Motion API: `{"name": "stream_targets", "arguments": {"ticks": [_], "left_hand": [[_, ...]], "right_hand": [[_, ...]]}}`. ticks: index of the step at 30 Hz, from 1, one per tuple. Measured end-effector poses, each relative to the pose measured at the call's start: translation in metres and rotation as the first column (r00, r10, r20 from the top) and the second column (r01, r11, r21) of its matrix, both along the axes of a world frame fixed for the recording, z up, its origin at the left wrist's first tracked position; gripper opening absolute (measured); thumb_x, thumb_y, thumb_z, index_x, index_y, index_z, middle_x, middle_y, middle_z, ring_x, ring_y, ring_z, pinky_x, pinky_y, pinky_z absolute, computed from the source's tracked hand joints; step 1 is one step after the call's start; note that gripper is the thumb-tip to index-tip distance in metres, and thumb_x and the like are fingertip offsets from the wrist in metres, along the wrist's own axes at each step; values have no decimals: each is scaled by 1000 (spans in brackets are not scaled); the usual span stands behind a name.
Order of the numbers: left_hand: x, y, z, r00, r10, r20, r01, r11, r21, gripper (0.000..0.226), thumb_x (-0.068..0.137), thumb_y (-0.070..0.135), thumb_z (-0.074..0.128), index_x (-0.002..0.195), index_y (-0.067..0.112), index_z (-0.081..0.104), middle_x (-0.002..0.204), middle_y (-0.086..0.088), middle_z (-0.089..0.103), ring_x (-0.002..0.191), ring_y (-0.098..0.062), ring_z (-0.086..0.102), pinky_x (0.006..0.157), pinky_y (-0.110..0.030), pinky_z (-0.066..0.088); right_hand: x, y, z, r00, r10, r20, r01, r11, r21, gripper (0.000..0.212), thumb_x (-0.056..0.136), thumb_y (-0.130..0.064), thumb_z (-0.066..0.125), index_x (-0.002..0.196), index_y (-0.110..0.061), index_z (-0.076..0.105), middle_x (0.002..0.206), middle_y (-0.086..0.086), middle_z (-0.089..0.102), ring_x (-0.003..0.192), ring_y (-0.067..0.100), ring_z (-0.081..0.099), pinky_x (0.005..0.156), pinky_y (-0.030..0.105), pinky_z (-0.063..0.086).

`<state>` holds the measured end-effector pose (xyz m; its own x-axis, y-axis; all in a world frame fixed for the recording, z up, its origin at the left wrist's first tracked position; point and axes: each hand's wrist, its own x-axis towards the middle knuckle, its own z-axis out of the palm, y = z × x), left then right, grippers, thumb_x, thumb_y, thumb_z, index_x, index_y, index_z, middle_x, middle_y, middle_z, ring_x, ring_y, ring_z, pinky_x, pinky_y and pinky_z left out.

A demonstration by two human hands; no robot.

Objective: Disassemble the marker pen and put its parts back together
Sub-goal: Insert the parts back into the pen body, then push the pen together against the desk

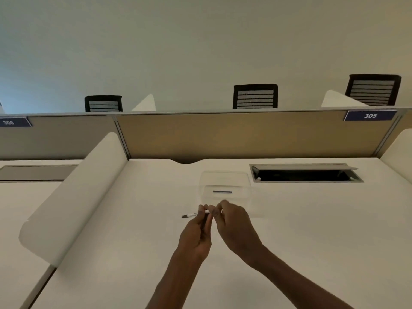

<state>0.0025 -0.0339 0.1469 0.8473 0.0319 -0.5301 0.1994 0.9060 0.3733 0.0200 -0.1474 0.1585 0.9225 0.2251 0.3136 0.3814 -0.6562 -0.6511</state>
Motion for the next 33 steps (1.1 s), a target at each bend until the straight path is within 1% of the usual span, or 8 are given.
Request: {"name": "stream_targets", "arguments": {"ticks": [10,14,17,19,21,24,28,33], "left_hand": [[4,-6,2,987,-161,-26,153,969,-194,31,79,4,66,107,-9,64,88,-23,75,71,-27,76,49,-31,60],[7,-3,-3,958,-286,-3,286,958,-24,35,76,17,74,102,-7,73,103,-20,74,86,-27,76,60,-33,62],[6,0,-11,925,-380,-7,367,890,269,35,83,38,74,77,4,77,78,-7,68,70,-16,69,64,-25,58],[4,2,-18,928,-367,-61,351,811,468,38,82,47,74,63,14,71,64,-2,51,57,-10,51,59,-19,50],[4,5,-29,953,-280,-114,285,702,653,40,85,45,71,67,9,73,62,-4,60,55,-13,55,55,-21,52],[6,7,-52,986,-164,-40,114,469,876,33,94,32,62,79,5,73,70,-8,73,61,-18,68,66,-32,60],[6,18,-87,994,-112,-8,18,81,997,11,93,22,64,99,16,71,99,0,75,97,-19,70,88,-32,52],[0,34,-131,955,-222,-197,150,-213,966,63,95,42,57,147,12,39,156,-4,37,146,-21,30,117,-33,23]], "right_hand": [[20,-8,-10,964,169,203,-192,977,97,8,88,-12,66,94,-11,71,85,-2,60,75,5,53,65,10,44],[25,-13,-8,958,125,257,-135,991,22,6,88,-9,65,92,-13,67,88,-4,59,80,2,48,69,8,38],[31,-16,-1,954,80,289,-100,994,53,12,95,-25,58,93,-15,63,91,-5,65,85,6,55,73,19,46],[35,-20,8,977,73,202,-104,984,147,29,99,-38,43,94,-15,60,90,-8,71,86,2,63,74,18,51],[39,-24,14,987,101,126,-128,964,232,35,98,-45,35,92,-16,55,81,-11,72,78,1,66,68,12,49],[44,-26,17,990,109,87,-131,937,322,30,100,-38,37,88,-16,52,62,-7,64,57,10,58,57,25,47],[46,-27,15,978,163,-130,-52,797,602,28,104,-28,37,89,-14,56,56,-3,37,48,20,31,46,27,30],[43,-28,9,949,125,-289,73,806,587,40,104,-36,37,74,-18,57,54,-10,35,46,3,27,43,13,25]]}}
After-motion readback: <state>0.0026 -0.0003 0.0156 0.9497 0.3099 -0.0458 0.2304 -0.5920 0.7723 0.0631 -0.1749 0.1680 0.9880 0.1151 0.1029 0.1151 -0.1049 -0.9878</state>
